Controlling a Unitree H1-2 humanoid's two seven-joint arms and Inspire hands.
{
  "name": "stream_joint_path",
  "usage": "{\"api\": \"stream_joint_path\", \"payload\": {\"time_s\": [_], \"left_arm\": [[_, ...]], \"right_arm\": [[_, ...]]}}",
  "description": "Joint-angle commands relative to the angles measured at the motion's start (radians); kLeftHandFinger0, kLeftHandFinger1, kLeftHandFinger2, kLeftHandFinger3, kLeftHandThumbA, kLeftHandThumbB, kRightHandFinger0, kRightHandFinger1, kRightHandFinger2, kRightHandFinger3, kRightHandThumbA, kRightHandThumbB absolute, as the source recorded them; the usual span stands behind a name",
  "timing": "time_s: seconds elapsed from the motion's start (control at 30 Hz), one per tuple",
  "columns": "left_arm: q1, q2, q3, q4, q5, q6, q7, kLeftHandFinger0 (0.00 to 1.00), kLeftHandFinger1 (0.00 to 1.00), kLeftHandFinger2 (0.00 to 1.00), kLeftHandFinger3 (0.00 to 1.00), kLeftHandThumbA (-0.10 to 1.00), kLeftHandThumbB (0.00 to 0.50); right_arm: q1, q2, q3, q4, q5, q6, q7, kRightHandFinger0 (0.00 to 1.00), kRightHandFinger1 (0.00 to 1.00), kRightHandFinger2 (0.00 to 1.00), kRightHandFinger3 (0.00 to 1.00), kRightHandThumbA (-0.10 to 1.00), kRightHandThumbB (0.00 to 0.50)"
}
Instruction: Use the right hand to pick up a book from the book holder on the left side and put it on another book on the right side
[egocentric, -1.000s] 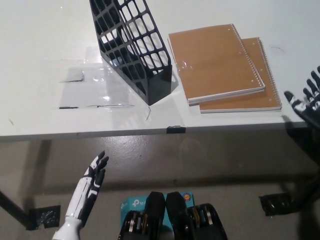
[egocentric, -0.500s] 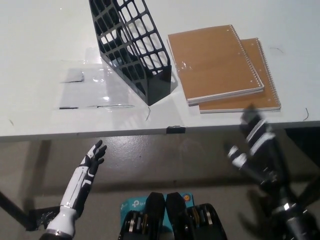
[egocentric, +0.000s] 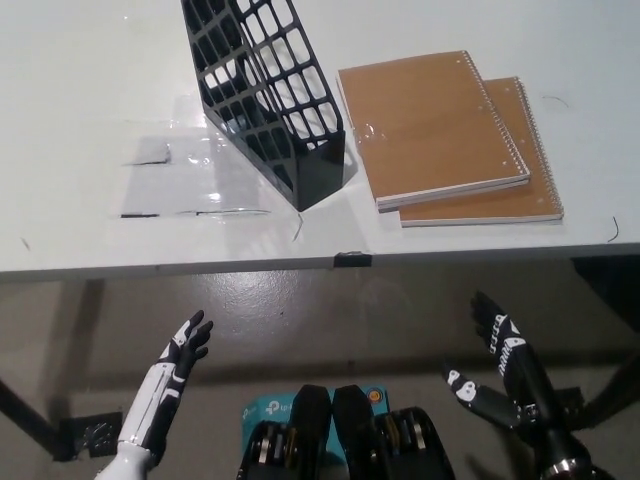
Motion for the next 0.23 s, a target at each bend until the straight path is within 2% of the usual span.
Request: {"api": "stream_joint_path", "payload": {"time_s": [0.0, 0.2], "left_arm": [[-0.004, 0.008, 0.000, -0.012, -0.013, -0.044, -0.012, 1.00, 1.00, 1.00, 1.00, 1.00, 0.194], [0.008, 0.012, -0.005, -0.010, -0.009, -0.049, -0.018, 1.00, 1.00, 1.00, 1.00, 1.00, 0.218]], "right_arm": [[-0.002, 0.000, -0.006, -0.011, -0.018, -0.063, 0.019, 1.00, 1.00, 1.00, 1.00, 0.72, 0.132], [0.017, -0.002, -0.006, -0.016, -0.037, -0.067, 0.015, 1.00, 1.00, 1.00, 1.00, 0.71, 0.127]]}}
